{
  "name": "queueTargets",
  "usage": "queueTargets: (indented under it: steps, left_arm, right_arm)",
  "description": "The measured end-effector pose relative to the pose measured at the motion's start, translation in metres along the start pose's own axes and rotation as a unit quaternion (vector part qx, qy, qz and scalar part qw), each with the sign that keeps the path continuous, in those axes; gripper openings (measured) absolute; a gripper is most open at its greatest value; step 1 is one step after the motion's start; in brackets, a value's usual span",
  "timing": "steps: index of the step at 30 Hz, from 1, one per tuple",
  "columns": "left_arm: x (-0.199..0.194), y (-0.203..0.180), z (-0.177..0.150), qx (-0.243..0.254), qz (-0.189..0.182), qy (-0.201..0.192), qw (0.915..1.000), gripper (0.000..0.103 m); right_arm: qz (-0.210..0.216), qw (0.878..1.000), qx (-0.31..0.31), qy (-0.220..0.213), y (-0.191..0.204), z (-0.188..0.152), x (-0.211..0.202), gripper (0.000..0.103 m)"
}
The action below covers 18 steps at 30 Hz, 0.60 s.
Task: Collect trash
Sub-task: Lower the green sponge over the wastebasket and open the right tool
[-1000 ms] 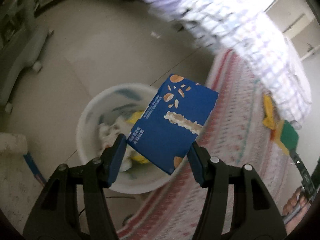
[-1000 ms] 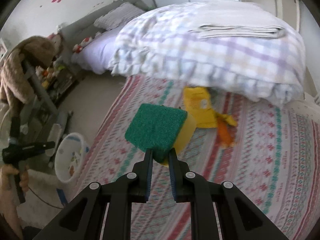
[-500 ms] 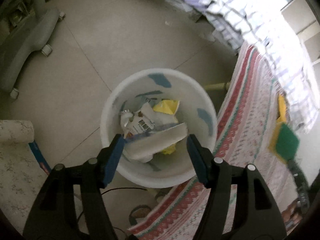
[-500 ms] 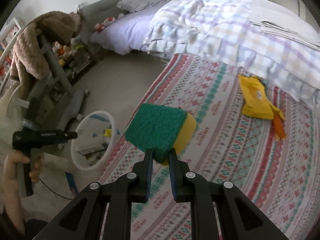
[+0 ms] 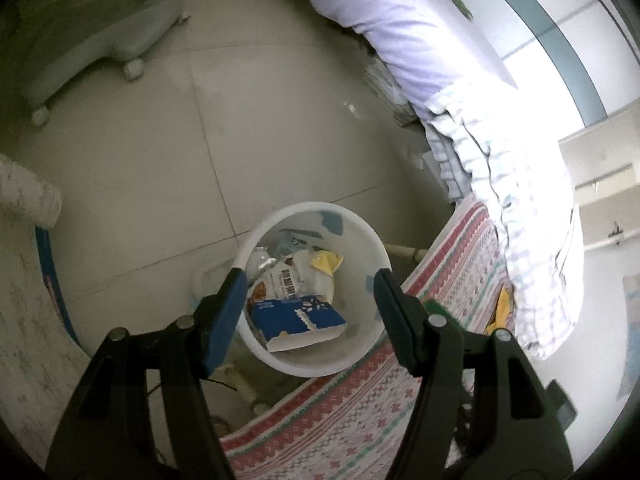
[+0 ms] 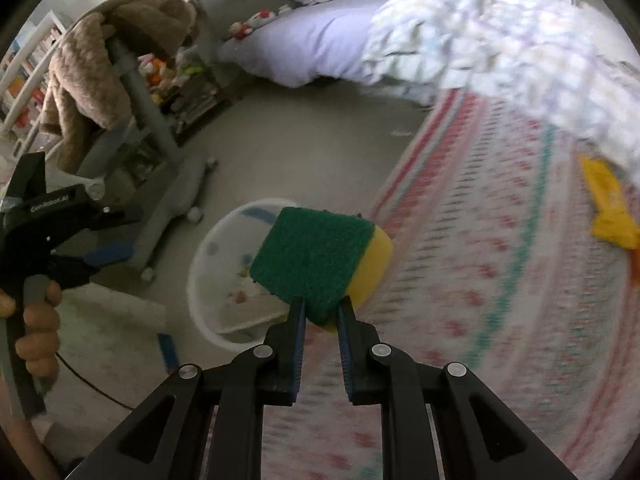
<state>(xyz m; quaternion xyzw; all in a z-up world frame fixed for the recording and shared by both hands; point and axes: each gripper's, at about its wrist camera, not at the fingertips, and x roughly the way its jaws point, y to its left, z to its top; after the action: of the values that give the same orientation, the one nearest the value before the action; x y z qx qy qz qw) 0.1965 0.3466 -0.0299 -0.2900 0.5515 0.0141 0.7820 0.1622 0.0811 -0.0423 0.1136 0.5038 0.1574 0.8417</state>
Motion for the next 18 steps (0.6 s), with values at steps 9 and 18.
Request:
queueTargets:
  steps: [9,18]
  left_arm:
    - [-0.005,0.003,0.000,-0.023,-0.017,-0.001,0.9996,0.066]
    - [-0.008,0.002,0.001,-0.022,-0.020,-0.003,0.9995,0.066]
  right_arm:
    - [0.013,1.000,-0.006,0.010,0.056,0.027,0.042,0.023]
    - [-0.012,1.000,0.019,0.014,0.044,0.016,0.042,0.026]
